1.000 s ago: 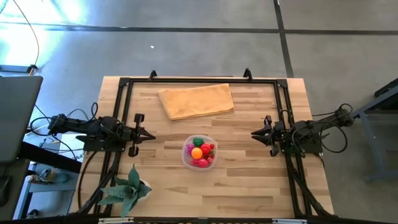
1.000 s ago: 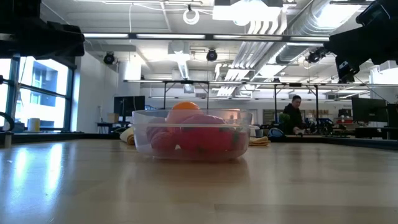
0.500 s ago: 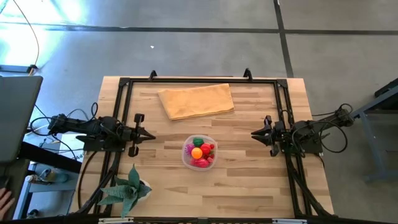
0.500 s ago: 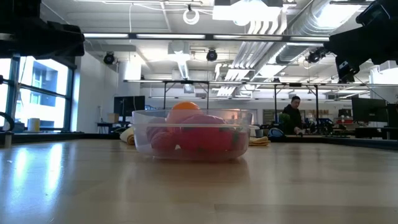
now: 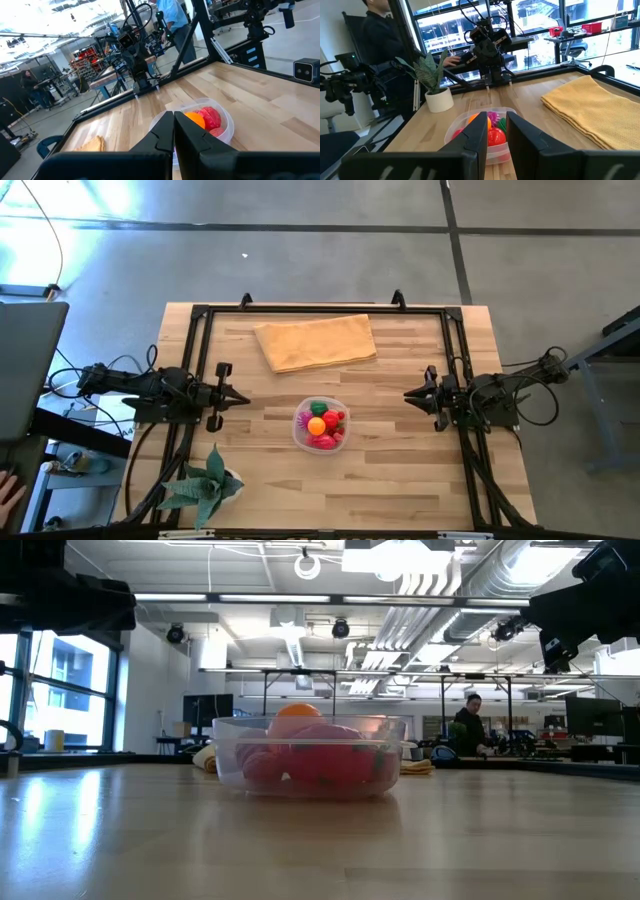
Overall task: Pick and placing Produce into tupperware
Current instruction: Return to Home Position
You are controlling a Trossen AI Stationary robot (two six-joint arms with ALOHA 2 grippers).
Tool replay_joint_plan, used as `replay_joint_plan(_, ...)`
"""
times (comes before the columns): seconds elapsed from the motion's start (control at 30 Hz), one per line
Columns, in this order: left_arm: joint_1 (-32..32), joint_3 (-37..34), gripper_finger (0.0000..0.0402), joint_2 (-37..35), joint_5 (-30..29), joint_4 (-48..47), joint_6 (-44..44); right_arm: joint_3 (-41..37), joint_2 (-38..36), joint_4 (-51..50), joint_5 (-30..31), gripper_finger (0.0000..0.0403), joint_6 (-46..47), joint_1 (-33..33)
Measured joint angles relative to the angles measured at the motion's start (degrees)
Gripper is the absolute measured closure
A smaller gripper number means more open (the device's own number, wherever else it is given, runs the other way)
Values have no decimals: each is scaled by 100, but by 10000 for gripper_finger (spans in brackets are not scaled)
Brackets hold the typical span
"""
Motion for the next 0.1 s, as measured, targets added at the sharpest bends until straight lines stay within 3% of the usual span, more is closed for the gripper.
replay_joint_plan(0.1,0,0,399,0,0,0,0,0,0,2,0,341,0,0)
